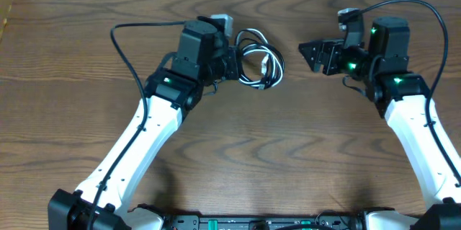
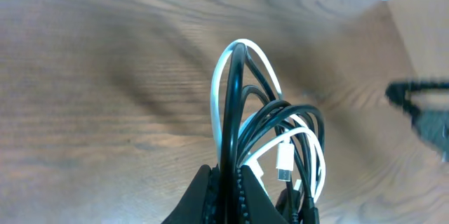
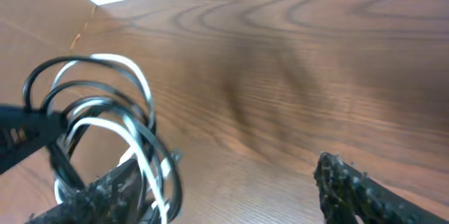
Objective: Untangle cables
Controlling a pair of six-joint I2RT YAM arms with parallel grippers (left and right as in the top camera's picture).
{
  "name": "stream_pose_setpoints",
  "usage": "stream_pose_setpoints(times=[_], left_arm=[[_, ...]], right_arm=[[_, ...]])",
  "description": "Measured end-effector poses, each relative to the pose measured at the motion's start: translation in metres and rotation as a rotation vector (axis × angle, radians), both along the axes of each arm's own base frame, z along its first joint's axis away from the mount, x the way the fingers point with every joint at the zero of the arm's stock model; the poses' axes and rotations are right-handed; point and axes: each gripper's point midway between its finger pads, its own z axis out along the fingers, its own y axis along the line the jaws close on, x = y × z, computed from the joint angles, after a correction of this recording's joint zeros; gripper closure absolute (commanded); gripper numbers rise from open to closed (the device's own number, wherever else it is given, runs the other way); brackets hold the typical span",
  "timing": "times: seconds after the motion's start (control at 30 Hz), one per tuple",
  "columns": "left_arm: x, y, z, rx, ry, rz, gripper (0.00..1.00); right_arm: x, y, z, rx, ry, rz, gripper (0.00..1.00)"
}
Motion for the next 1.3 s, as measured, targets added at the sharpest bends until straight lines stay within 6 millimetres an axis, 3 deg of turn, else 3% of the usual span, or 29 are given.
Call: stream_pose_setpoints(times=[0.13,0.3,0.53,0.7,0.77,0.87,0.97,1.1,1.3], left_arm=[[0.002,0.004,0.000,-0.048,0.042,0.059,0.93],[0.002,0.003,0.000,-0.075,0.064,0.076,0.92],[0.001,0.003,0.000,-0.087,0.074,0.087,0.93],[0.001,0.002,0.000,-0.090,0.078,0.083,0.93],[-0.001,0.001,0.000,-0.096,0.082,0.073,0.93],[-0.002,-0.001,0.000,-0.102,0.087,0.064,0.93],[-0.004,-0.004,0.000,-0.110,0.096,0.051,0.93],[-0.009,-0.008,-0.004,-0.110,0.119,0.034,0.93],[-0.009,-0.008,-0.005,-0.111,0.123,0.033,0.93]], right_arm=[[-0.003,0.013,-0.004,0.003,0.009,0.035,0.25],[0.000,0.030,-0.025,0.002,0.052,0.076,0.27],[-0.006,0.066,-0.039,0.006,0.062,0.166,0.27],[-0.009,0.079,-0.044,0.001,0.070,0.188,0.36],[-0.008,0.079,-0.051,-0.006,0.088,0.175,0.46],[-0.006,0.077,-0.068,-0.036,0.134,0.137,0.72],[-0.006,0.069,-0.091,-0.081,0.229,0.049,0.75],[-0.005,0.043,-0.124,-0.190,0.337,-0.131,0.75],[0.004,0.029,-0.125,-0.230,0.316,-0.207,0.76]])
